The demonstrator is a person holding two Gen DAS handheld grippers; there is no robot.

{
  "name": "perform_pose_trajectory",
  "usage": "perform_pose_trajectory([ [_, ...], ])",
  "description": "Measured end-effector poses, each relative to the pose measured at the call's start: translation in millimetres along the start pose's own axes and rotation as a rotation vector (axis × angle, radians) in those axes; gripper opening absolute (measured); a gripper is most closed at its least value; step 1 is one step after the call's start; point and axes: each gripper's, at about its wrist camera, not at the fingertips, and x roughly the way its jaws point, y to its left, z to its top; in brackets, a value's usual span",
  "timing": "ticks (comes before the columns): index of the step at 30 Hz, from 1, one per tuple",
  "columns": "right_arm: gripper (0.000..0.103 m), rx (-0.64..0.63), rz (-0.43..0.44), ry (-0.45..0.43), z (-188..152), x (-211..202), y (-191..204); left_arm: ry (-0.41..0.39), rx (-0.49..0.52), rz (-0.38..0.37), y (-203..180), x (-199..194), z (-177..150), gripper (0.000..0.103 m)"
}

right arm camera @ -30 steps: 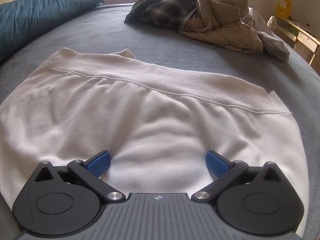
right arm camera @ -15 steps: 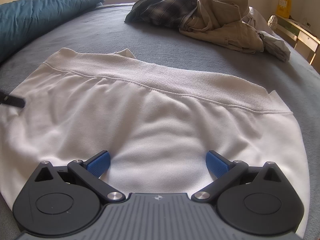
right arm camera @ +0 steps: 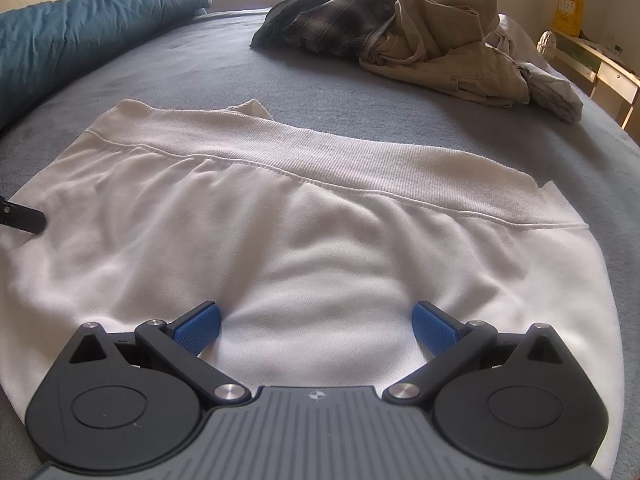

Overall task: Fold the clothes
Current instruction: 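Roll the left tool and close it on the sweatshirt side edge, then lift the gripped edge with the left tool and fold it over the sweatshirt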

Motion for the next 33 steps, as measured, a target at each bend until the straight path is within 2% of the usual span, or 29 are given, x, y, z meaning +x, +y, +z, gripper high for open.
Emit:
perform_pose_trajectory([
  [2,0.103,0.000,-0.001,-0.001,-0.4,0.1,0.5,-0.005,0.010,0.021,-4.9,3.5,0.8,0.031],
  [8,0.103,0.000,-0.001,0.000,0.1,-1.0,1.5,-0.034,0.148,0.125,-32.9,-3.9,-5.8,0.016],
  [11,0.103,-0.001,-0.002,0.000,0.0,-1.4,1.8,-0.057,0.185,0.142,-48.2,-11.2,-6.8,0.015],
  [15,0.103,-0.006,0.000,-0.003,-0.6,-2.3,1.2,-0.066,0.180,0.111,-66.3,-20.4,-2.5,0.014],
  [20,0.103,-0.020,0.008,-0.011,-0.5,-2.5,-0.2,-0.030,0.208,0.086,-99.9,-21.0,2.1,0.014],
  [28,0.103,-0.036,0.024,-0.028,-1.9,-3.1,-0.5,0.016,0.265,0.019,-157.9,-12.3,6.5,0.013],
  [33,0.103,-0.039,0.034,-0.041,-3.5,-3.5,-0.9,0.047,0.302,0.005,-185.4,0.1,3.8,0.013],
])
